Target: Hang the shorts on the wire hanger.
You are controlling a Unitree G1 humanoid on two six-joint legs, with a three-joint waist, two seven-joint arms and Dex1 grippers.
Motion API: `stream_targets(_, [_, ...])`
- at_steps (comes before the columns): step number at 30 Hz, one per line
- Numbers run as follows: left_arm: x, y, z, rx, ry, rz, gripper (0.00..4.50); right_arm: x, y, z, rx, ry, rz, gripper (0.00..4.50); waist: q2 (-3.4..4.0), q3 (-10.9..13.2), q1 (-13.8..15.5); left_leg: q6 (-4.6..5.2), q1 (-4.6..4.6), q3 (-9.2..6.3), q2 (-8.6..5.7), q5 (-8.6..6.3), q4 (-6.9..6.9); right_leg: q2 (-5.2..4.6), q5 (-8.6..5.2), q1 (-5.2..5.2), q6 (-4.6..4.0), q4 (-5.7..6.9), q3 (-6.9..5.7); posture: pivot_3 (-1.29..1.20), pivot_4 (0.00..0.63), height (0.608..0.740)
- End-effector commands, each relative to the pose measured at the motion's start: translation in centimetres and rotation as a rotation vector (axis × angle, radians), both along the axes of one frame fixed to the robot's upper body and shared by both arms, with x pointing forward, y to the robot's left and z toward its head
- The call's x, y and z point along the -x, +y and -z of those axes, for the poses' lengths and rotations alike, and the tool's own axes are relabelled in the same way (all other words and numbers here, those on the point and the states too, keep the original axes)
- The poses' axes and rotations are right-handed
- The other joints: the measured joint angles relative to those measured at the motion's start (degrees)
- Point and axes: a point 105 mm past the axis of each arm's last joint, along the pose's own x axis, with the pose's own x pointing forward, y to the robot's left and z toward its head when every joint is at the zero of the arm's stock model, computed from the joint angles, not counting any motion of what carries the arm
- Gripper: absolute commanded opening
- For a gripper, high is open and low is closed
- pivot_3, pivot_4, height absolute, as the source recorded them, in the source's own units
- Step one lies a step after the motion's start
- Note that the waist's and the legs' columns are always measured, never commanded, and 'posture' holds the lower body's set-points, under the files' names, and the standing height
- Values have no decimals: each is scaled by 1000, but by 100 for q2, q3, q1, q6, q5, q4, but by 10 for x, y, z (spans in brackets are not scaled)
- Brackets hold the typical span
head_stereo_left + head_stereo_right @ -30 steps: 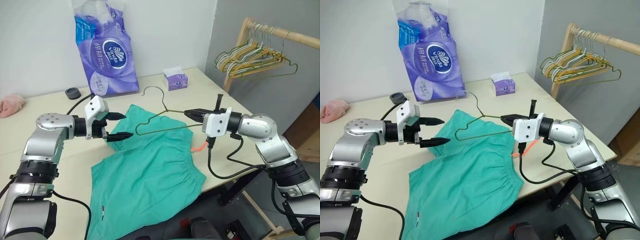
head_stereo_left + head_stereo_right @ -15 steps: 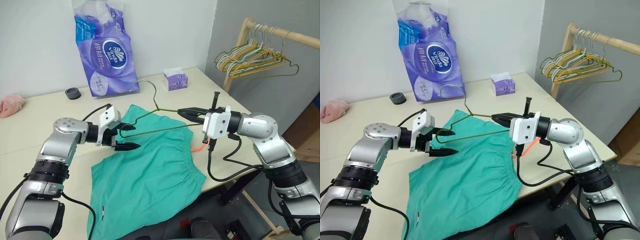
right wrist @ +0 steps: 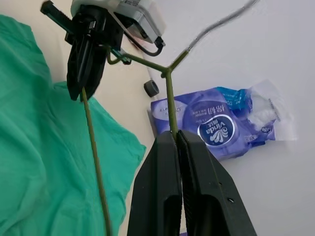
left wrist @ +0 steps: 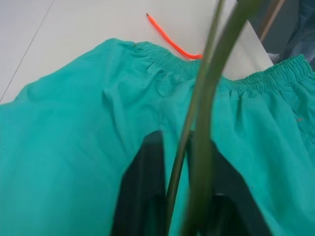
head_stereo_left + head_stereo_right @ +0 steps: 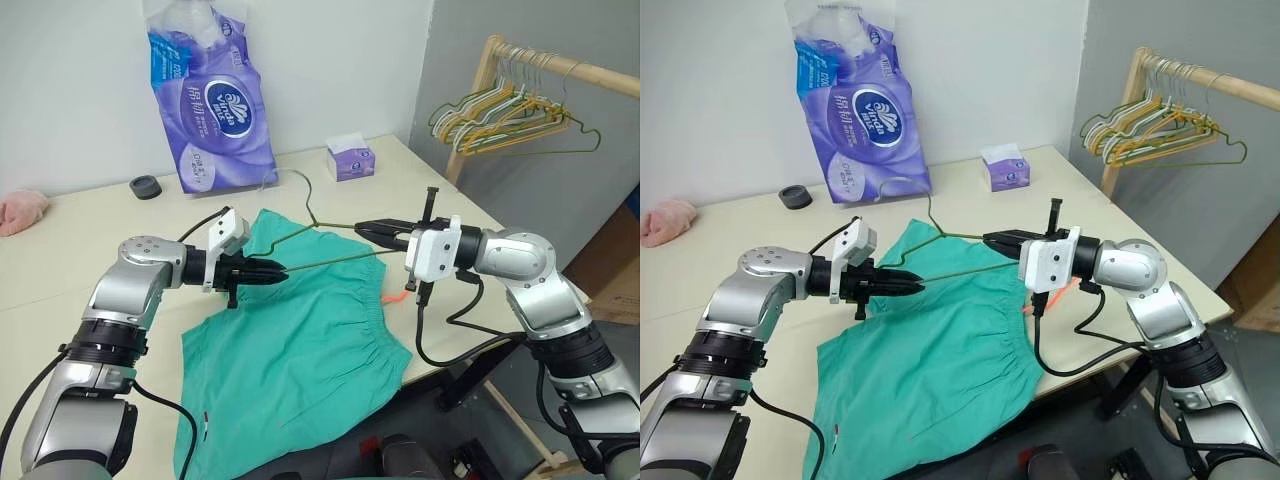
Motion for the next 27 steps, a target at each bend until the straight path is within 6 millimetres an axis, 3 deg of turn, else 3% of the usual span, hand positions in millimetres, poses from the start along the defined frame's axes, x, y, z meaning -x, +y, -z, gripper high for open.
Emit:
stream_targets(1, [-5,4,-9,-2,-42,-31,15,7,0,5,72,-28,-30,0,-1,-1,7,0,0,0,-1,0,0,-1,0,1,0,0,0,-213,0,740])
stream_targets(5, [-7,7,-6,-14,-44,-57,15,10,-5,15,134,-9,-32,0,0,0,0,0,1,2,-4,0,1,0,0,2,0,0,-1,-214,0,740])
stream_targets(6, [-8,8,-4,-21,-50,-67,0,10,-7,14,138,6,-27,534,-1,0,-2,0,1,2,-3,0,1,0,0,2,0,-1,-1,-214,0,740])
stream_targets(11, [-13,15,3,-84,-101,-98,0,11,-23,17,184,148,32,2140,-1,0,15,1,0,0,-1,0,2,0,0,4,0,-2,-1,-212,0,740])
stream_targets(14, [-13,12,1,-87,-132,-92,0,8,-46,13,179,356,160,3183,-1,0,31,1,-1,-4,2,0,3,-4,0,6,0,-4,-3,-215,0,740])
stream_targets(18, [-3,3,2,-149,-179,-5,0,12,-57,17,158,584,268,4491,-1,0,22,3,0,-8,5,-2,3,-5,0,10,0,-5,-6,-221,0,740])
stream_targets(20, [1,-1,2,-165,-190,24,0,13,-58,22,182,618,291,4491,-1,0,21,7,-1,-10,6,-4,2,-5,-1,9,0,-6,-8,-221,0,740])
stream_targets(24, [12,-18,0,-154,-169,95,0,-5,-52,36,170,654,375,4491,-1,0,14,15,0,-5,6,-9,3,-5,-1,10,2,-5,-6,-224,0,740])
stream_targets(27, [12,-20,-1,-166,-176,102,0,-15,-52,41,192,640,412,4491,0,1,10,14,0,-3,5,-8,3,-5,-2,9,2,-4,-5,-222,0,740])
